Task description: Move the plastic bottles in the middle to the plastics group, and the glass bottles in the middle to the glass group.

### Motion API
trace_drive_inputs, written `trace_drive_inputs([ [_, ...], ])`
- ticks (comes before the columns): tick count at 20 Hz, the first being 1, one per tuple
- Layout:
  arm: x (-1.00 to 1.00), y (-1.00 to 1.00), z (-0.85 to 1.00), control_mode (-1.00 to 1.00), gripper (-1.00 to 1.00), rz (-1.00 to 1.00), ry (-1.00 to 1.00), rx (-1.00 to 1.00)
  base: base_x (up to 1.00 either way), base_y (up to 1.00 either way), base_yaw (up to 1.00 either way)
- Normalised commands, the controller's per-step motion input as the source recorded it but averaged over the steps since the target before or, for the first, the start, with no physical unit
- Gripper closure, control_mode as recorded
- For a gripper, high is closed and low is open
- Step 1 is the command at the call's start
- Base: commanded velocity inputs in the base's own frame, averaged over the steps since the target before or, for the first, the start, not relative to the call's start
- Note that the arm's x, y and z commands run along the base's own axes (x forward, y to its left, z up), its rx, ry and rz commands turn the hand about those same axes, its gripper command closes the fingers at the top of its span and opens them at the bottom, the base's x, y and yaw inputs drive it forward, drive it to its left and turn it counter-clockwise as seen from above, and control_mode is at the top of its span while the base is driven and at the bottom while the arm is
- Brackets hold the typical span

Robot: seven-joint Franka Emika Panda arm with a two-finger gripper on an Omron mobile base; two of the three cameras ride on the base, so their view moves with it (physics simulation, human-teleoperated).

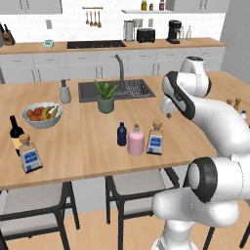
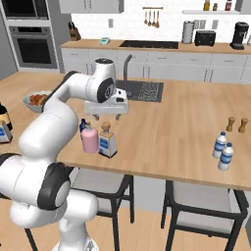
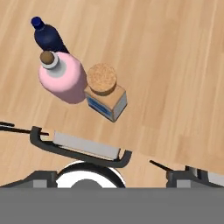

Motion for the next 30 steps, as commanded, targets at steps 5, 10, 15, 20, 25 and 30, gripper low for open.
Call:
trace_drive_inputs([
  [5, 0.28, 0.34, 0.0, -1.0, -1.0, 0.0, 0.17, -0.09, 0.0, 0.0, 0.0],
  [10, 0.35, 0.13, -0.44, -1.0, -1.0, 0.0, 0.08, -0.02, 0.0, 0.0, 0.0],
  [15, 0.5, -0.1, -0.43, -1.0, -1.0, 0.0, 0.0, 0.01, 0.0, 0.0, 0.0],
  [20, 0.46, -0.01, -0.34, -1.0, -1.0, 0.0, 0.0, 0.01, 0.0, 0.0, 0.0],
  [25, 0.26, 0.0, -0.19, -1.0, -1.0, 0.02, 0.0, 0.0, 0.0, 0.0, 0.0],
  [30, 0.0, 0.07, 0.0, -1.0, -1.0, 0.0, 0.04, 0.0, 0.0, 0.0, 0.0],
])
